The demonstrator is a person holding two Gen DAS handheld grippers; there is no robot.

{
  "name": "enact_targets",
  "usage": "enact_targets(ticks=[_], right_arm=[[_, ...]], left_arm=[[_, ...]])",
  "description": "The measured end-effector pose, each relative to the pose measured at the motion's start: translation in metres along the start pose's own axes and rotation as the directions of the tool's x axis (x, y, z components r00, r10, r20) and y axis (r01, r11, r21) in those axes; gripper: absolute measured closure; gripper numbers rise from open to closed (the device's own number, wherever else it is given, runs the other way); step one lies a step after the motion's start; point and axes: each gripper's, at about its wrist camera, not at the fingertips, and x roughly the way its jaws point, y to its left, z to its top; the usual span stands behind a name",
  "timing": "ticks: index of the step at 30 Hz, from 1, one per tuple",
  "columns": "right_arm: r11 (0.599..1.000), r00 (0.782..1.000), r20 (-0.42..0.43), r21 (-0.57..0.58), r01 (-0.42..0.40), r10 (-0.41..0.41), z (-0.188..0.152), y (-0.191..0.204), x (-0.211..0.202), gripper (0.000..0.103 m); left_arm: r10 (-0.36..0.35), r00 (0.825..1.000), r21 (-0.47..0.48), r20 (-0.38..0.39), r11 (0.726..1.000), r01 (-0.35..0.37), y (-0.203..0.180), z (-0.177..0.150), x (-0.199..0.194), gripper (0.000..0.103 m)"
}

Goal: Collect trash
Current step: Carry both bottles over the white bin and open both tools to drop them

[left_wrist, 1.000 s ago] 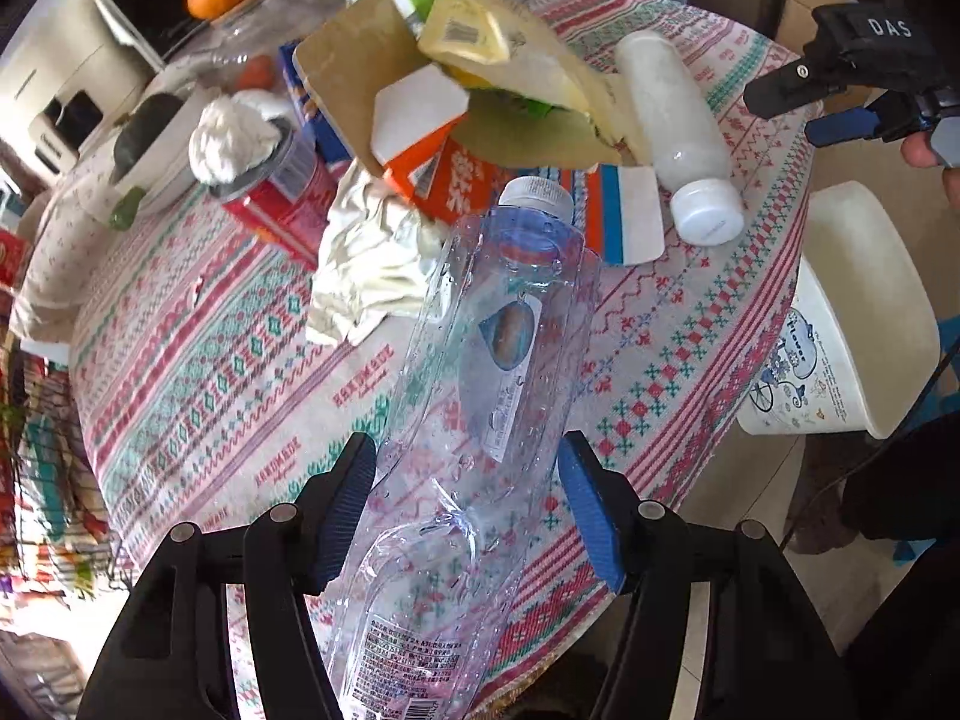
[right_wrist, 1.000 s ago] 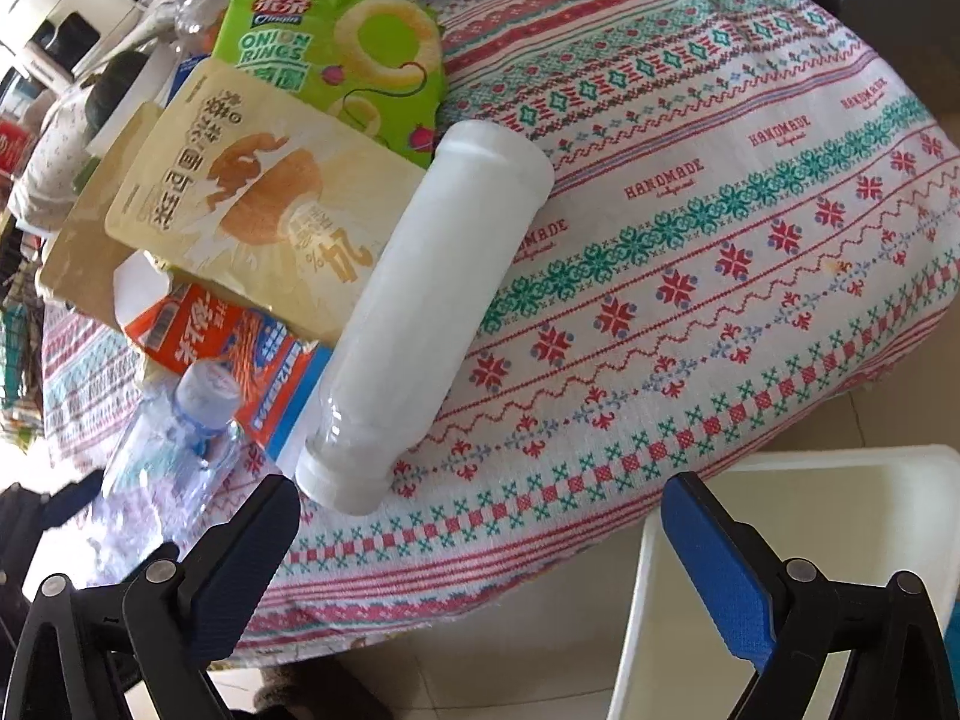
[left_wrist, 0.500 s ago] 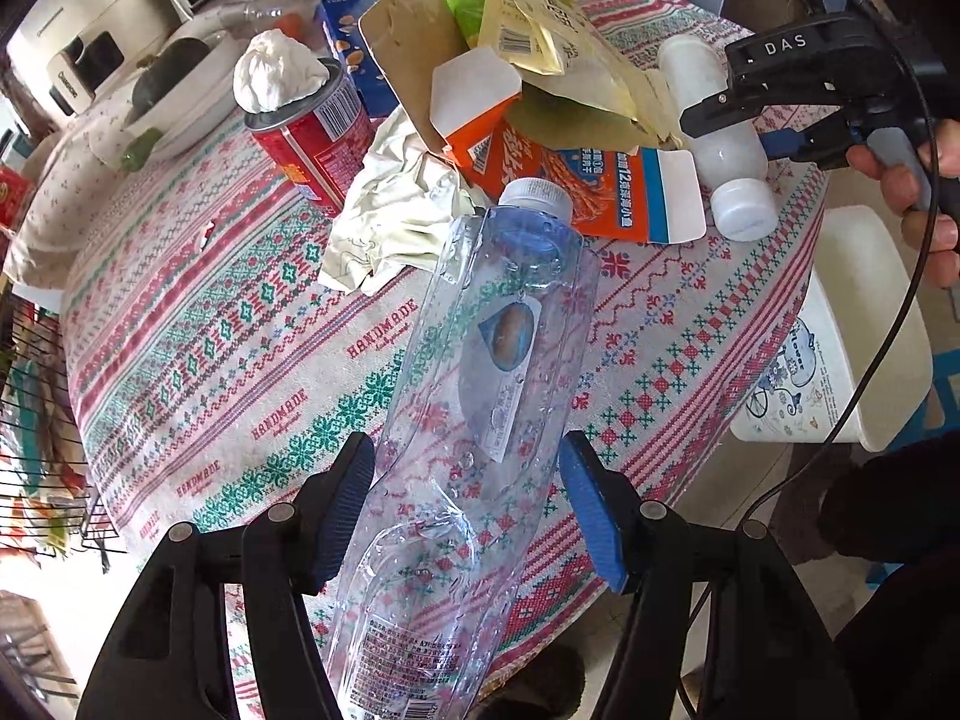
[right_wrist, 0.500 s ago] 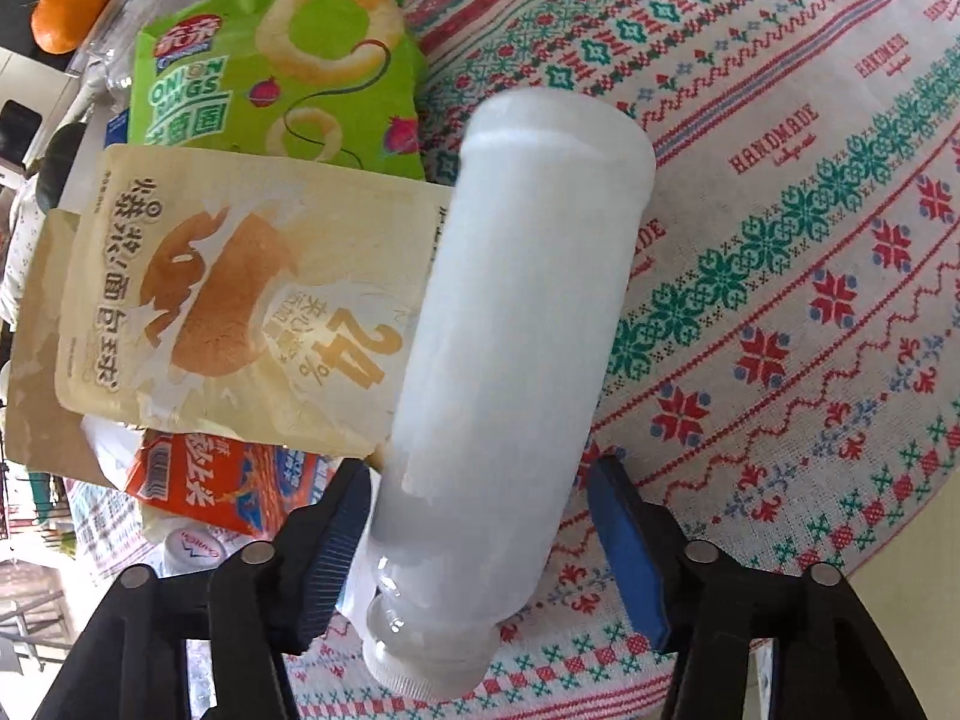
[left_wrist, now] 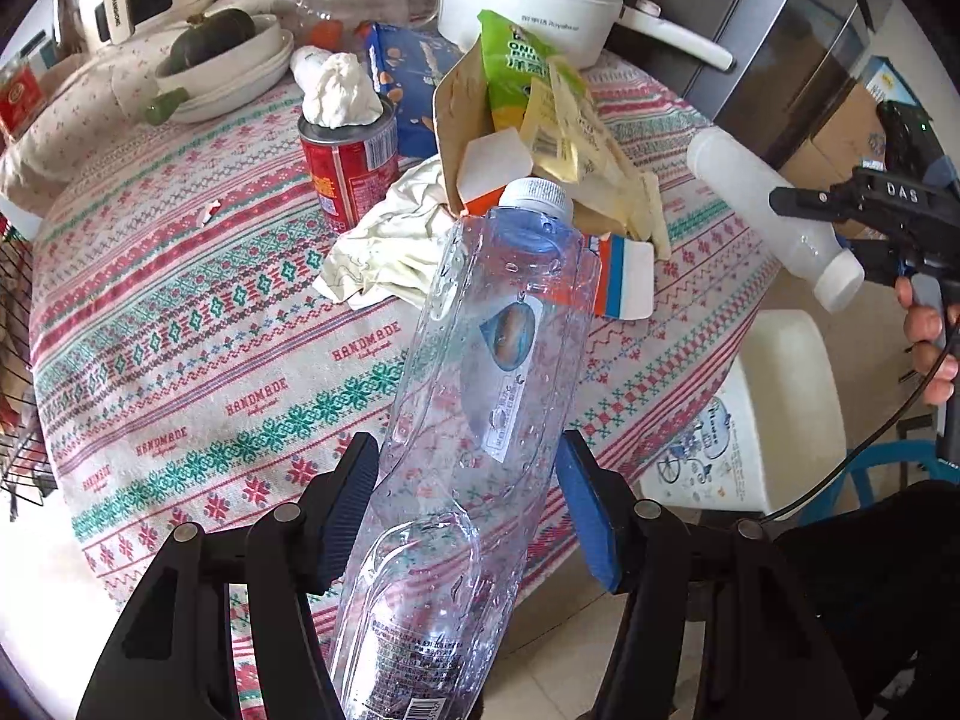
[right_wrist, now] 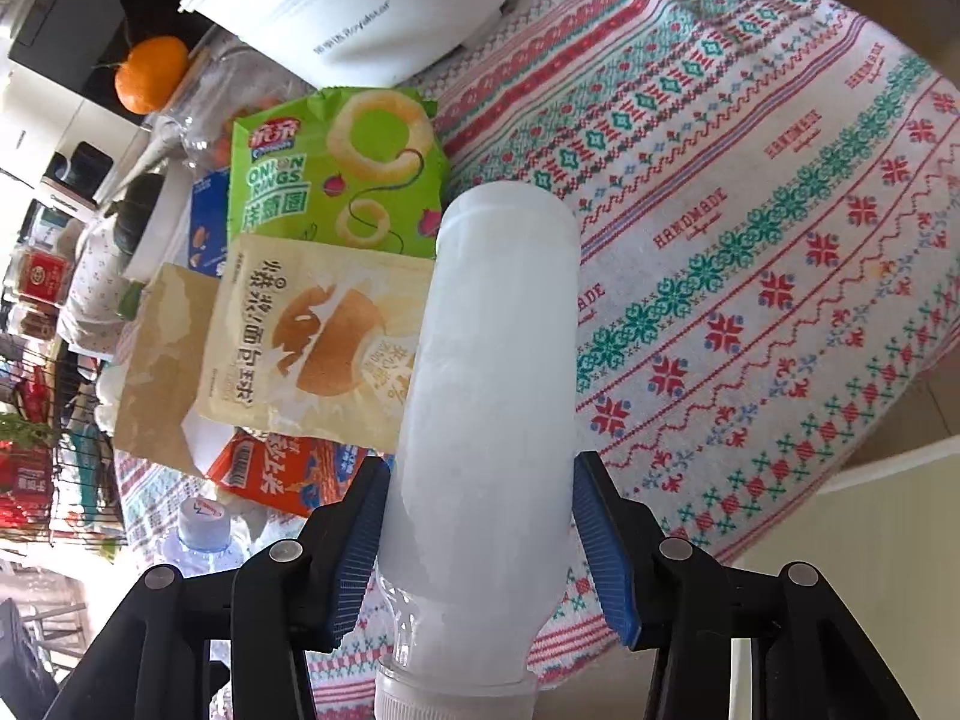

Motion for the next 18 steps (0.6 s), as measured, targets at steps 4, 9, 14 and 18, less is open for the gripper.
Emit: enact_targets(ticks=[4, 9, 14, 18], right_arm=[[0.999, 0.999, 0.033, -0.031, -0.034, 0.035, -0.011, -0.009, -0.032, 0.049], [0.998, 0.997, 0.057, -0.048, -0.046, 0.048, -0.03, -0.029, -0.063, 0.049], [0.999, 1.0, 0.03, -0.043, 0.006, -0.004, -0.054, -0.07, -0.079, 0.049], [0.997, 0.996, -0.028, -0.01, 0.083, -0.083, -0.071, -0.114, -0.075, 0.049]], left_arm=[[-0.066, 0.997, -0.011, 0.029, 0.998, 0.066, -0.016, 0.001, -0.009, 0.039], [-0.165, 0.986, 0.04, 0.033, 0.986, 0.164, -0.054, 0.005, -0.014, 0.039], [-0.205, 0.979, 0.12, 0.011, 0.972, 0.202, -0.104, 0.01, -0.006, 0.039], [-0.224, 0.974, 0.184, -0.031, 0.957, 0.226, -0.143, 0.011, 0.007, 0.039]])
